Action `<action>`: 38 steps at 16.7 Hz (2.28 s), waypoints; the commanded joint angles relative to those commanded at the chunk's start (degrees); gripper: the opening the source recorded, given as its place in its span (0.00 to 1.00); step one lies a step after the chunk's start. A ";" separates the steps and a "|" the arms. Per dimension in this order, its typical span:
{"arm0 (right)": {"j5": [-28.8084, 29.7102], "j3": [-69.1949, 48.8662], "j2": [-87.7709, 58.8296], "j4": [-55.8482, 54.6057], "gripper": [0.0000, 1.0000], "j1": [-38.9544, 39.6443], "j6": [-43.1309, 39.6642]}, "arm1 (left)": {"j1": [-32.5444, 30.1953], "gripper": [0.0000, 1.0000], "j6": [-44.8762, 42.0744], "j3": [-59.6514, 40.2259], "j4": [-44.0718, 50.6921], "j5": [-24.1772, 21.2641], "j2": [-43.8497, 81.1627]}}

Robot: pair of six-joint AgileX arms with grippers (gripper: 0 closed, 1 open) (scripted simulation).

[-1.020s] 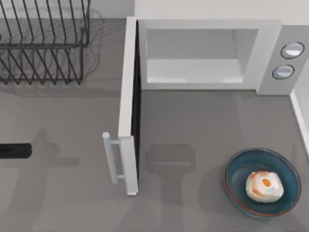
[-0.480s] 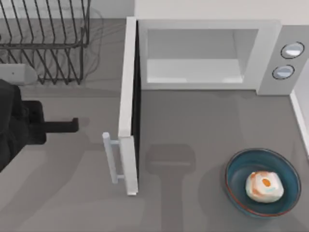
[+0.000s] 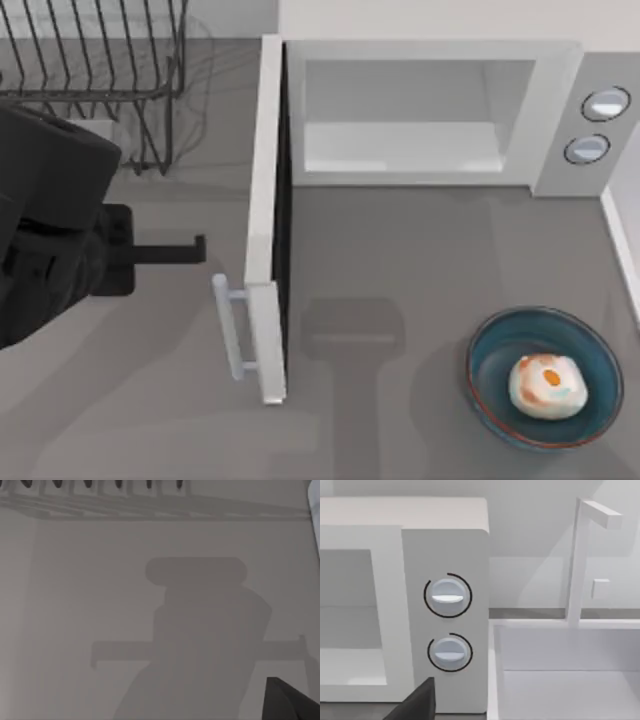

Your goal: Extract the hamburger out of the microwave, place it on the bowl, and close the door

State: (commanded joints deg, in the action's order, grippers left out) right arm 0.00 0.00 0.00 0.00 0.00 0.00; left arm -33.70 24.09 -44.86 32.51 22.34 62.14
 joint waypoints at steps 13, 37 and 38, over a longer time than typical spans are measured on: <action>0.00 0.00 0.00 0.00 1.00 0.00 0.00 | 0.20 0.00 -0.27 16.19 -24.43 -0.15 7.41; 0.00 0.00 0.00 0.00 1.00 0.00 0.00 | -19.57 0.00 16.20 1.80 -22.51 10.96 26.40; 0.00 0.00 0.00 0.00 1.00 0.00 0.00 | -20.42 0.00 17.05 0.44 -21.77 11.40 27.74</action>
State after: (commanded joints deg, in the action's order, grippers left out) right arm 0.00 0.00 0.00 0.00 0.00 0.00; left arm -54.12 41.13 -44.43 10.74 33.75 89.88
